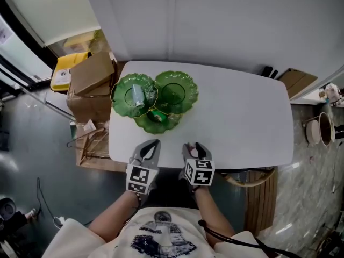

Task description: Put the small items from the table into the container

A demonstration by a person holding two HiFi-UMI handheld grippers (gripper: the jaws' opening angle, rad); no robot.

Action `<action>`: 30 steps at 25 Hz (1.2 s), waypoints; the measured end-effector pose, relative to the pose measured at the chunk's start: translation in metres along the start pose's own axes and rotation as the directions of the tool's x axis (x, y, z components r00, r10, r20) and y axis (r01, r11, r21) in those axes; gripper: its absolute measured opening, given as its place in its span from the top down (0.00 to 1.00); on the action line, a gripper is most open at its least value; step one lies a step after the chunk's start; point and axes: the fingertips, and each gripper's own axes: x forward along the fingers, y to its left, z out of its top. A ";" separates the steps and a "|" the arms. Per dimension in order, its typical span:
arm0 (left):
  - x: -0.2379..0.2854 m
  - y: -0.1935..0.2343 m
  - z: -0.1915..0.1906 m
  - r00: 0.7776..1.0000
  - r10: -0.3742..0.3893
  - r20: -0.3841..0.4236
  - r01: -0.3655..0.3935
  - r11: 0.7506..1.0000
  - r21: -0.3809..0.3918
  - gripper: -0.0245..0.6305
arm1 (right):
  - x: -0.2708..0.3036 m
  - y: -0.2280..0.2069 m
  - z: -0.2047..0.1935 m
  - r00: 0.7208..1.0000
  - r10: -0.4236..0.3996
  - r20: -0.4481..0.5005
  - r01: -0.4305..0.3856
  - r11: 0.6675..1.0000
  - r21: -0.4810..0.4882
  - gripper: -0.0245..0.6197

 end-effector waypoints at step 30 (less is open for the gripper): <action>-0.111 0.042 0.050 0.986 -0.026 0.168 0.016 0.998 0.060 0.98 | -0.090 0.120 0.059 0.962 -0.072 0.262 0.098 0.991 -0.087 0.65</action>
